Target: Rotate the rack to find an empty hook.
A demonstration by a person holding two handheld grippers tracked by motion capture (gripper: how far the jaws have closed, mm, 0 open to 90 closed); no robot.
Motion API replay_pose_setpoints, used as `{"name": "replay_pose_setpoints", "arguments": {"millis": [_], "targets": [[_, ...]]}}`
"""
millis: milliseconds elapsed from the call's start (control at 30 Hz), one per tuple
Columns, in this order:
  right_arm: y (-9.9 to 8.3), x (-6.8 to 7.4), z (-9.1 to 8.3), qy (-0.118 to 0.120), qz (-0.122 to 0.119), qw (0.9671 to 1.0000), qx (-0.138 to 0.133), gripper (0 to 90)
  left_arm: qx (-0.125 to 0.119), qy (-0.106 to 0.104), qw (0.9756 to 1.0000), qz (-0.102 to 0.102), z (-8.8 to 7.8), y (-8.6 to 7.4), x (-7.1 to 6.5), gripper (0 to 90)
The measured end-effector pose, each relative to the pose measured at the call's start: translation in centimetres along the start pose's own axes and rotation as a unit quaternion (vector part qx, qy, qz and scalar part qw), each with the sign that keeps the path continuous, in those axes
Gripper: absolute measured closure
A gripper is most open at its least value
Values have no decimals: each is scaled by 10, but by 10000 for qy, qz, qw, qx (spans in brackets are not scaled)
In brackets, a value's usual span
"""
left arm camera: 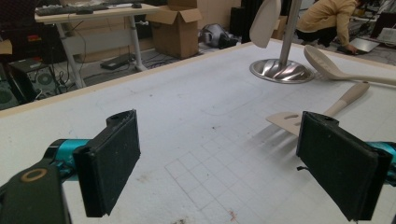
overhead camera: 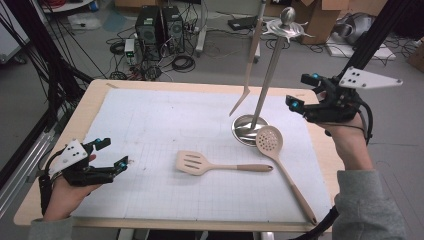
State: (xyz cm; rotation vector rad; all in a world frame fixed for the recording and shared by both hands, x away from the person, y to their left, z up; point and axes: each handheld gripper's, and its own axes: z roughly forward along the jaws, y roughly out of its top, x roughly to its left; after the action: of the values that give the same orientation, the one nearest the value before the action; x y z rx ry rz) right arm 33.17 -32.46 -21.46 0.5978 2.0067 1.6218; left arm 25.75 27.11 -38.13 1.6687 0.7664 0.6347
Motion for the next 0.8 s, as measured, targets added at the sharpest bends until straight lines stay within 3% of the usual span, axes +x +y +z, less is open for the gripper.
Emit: {"name": "replay_pose_setpoints", "arguments": {"millis": [33, 267, 800], "targets": [[-4, 2, 0, 53, -65, 10000, -23, 142, -9, -3, 10000, -16, 0, 0, 0, 139], [-31, 16, 0, 282, 91, 9995, -50, 123, -70, -35, 10000, -4, 2, 2, -1, 136], [-75, 31, -11, 226, 223, 9995, -12, 120, -5, -56, 10000, 77, 9, 3, -5, 136]]}}
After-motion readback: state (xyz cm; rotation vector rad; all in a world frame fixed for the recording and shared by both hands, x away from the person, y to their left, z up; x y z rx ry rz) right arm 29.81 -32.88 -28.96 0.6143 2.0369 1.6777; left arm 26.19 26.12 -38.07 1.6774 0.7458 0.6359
